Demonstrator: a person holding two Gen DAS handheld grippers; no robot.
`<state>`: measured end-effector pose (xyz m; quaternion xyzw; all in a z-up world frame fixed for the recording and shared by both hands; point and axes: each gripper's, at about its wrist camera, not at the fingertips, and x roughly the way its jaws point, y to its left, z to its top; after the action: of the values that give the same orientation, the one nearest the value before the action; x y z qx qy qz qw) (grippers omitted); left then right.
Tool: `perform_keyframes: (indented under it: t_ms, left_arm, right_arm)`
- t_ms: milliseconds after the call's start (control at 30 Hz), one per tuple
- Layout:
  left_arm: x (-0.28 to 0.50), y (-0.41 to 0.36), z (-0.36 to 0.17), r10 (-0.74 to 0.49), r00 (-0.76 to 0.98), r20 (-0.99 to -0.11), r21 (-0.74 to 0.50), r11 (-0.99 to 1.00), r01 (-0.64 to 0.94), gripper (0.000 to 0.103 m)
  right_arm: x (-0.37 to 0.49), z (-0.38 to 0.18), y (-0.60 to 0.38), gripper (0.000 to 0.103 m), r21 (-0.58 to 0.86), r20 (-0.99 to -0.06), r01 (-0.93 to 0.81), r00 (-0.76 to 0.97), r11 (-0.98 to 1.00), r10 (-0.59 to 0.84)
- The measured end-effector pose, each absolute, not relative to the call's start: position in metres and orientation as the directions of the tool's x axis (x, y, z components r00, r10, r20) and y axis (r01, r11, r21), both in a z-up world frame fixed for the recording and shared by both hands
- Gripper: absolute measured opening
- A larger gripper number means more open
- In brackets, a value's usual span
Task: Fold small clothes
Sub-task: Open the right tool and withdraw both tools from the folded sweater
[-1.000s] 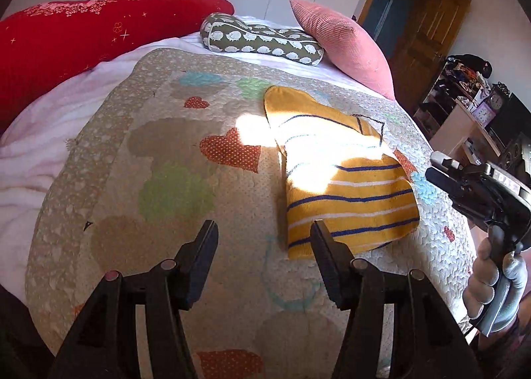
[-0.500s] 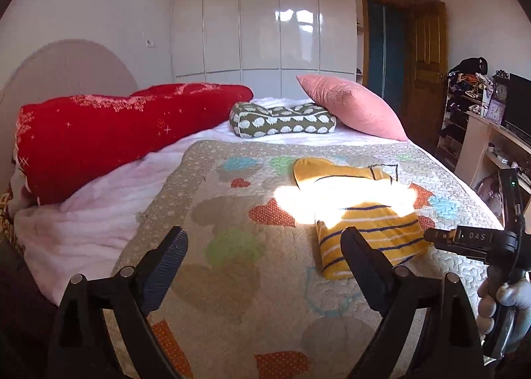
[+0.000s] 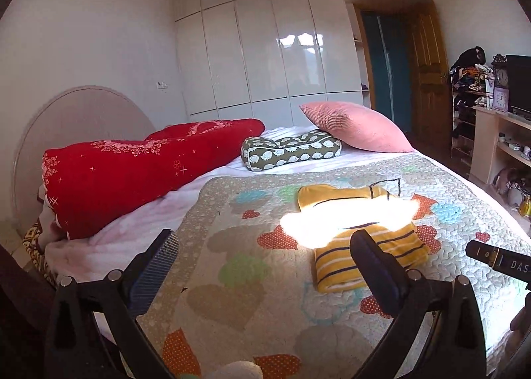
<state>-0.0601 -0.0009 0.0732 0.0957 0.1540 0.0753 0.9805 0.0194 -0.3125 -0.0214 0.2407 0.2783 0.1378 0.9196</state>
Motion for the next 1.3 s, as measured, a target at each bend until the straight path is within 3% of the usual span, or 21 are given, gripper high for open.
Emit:
perform_keyframes:
  t_ms: [400,700,1067,1300]
  left_arm:
    - [-0.042,0.013,0.049,0.128,0.891,-0.436,0.13,0.988,-0.078,0.103]
    - [-0.035,-0.002,0.022,0.043,0.826,-0.562,0.084,0.996,0.005,0.103]
    - [-0.037,-0.016,0.004,0.025,0.795,-0.605,0.103,0.994,0.047,0.103]
    - [-0.034,-0.014,-0.001,0.026,0.78,-0.626,0.096,0.994,0.044,0.103]
  right_arm:
    - [0.013,-0.046,-0.255,0.063,0.38,-0.548,-0.188,0.743,0.906,0.384]
    - [0.009,-0.04,-0.254,0.063,0.266,-0.56,-0.133,0.785,0.955,0.266]
    - [0.008,-0.027,-0.256,0.066,0.155,-0.537,-0.092,0.828,0.984,0.162]
    - [0.009,-0.033,-0.248,0.066,0.133,-0.559,-0.112,0.812,0.985,0.167]
